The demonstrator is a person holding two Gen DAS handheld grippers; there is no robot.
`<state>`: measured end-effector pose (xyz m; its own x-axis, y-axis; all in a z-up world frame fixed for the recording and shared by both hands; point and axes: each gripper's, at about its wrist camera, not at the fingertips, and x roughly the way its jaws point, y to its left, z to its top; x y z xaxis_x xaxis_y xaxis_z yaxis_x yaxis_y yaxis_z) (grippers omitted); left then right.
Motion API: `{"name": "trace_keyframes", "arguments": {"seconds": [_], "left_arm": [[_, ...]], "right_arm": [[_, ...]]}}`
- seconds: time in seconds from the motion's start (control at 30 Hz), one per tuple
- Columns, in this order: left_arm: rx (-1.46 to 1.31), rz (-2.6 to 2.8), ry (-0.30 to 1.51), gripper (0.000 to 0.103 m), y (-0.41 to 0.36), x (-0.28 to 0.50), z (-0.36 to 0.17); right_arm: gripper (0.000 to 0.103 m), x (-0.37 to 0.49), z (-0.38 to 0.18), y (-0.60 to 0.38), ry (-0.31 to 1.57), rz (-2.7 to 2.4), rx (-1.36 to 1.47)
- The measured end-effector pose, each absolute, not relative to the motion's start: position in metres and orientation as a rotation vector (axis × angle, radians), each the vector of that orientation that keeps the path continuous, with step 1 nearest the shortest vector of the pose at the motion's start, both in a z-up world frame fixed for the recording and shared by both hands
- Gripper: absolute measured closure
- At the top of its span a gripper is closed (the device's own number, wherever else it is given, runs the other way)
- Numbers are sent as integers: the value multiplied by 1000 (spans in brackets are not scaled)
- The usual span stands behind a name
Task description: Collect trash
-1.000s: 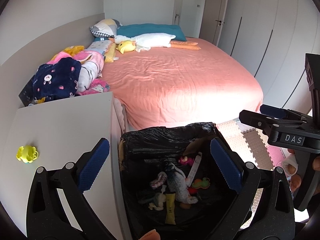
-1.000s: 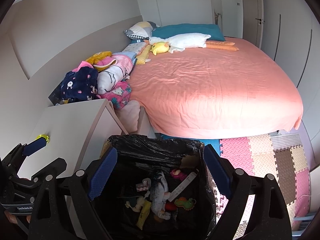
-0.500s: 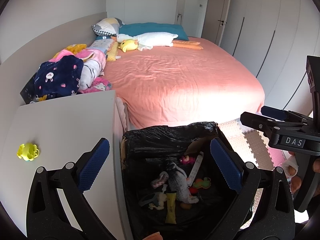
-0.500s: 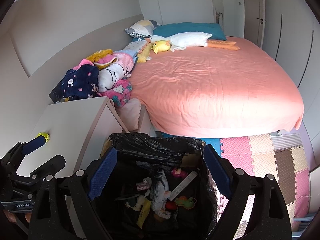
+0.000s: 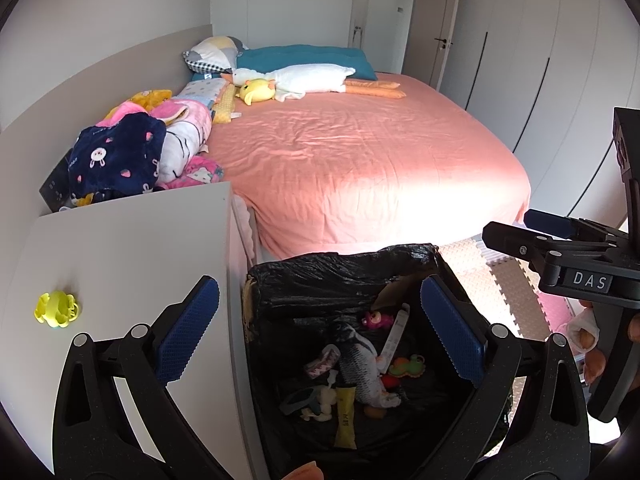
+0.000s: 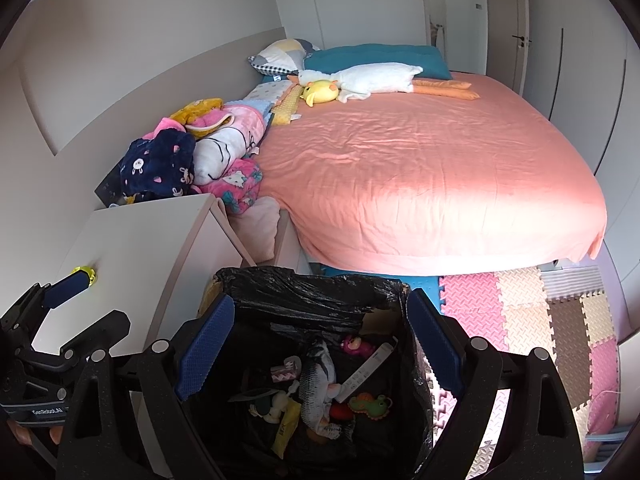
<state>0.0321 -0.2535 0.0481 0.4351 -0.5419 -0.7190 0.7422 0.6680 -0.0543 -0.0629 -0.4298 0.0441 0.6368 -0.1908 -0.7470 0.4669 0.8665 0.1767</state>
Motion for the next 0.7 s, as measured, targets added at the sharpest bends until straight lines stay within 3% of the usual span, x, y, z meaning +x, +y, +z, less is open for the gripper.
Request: {"name": "trace_keyframes", "arguments": {"seconds": [0.7], "left_arm": [[303, -811, 767, 5, -257, 33, 47]], "right_arm": [[15, -62, 42, -432, 801, -386, 377]]}}
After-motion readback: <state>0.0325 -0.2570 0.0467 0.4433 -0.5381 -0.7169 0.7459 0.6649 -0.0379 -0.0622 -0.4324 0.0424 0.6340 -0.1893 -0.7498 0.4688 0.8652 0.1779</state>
